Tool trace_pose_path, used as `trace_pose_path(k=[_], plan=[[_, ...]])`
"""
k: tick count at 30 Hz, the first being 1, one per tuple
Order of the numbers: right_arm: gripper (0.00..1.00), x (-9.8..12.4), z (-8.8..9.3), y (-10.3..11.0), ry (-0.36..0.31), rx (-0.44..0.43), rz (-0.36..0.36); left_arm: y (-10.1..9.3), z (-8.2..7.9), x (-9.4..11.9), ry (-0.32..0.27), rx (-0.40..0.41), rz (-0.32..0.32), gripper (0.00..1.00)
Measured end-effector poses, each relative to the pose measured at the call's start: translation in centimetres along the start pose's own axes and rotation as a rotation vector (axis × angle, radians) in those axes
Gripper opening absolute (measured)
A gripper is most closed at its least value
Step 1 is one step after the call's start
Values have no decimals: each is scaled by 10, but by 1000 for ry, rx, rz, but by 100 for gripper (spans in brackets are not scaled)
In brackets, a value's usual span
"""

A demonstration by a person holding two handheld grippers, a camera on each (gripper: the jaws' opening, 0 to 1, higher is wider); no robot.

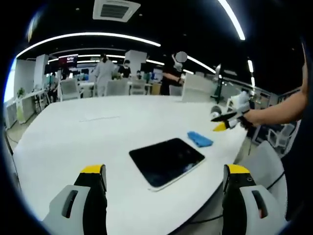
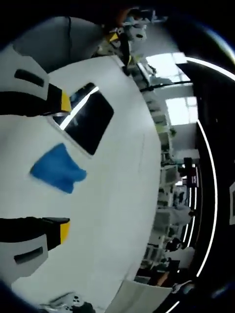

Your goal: Wipe the mirror surface with the cleaning cloth until all visible marks leave the cleaned area.

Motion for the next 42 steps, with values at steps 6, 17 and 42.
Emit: trace_pose_path(k=[6,17,42], plan=[[97,30,19,-14,-6,20,29,0,-1,2,-16,-23,-22,100],[100,65,34,-35,1,-30,9,6,2,1,-35,25,-48,100],[100,52,25,-22,-44,-38,12,-2,2,-4,33,-57,-21,100]])
Point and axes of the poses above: the point that each gripper's makers call its tool centre point, and the gripper's own axes: x roughly backward along the fingers, y roughly to its left, z roughly out of its underside, the point moved 10 cm from there along x, roughly backward along the fingers, and after that the axes turned 7 degrees about z, right-handed, at the moved point
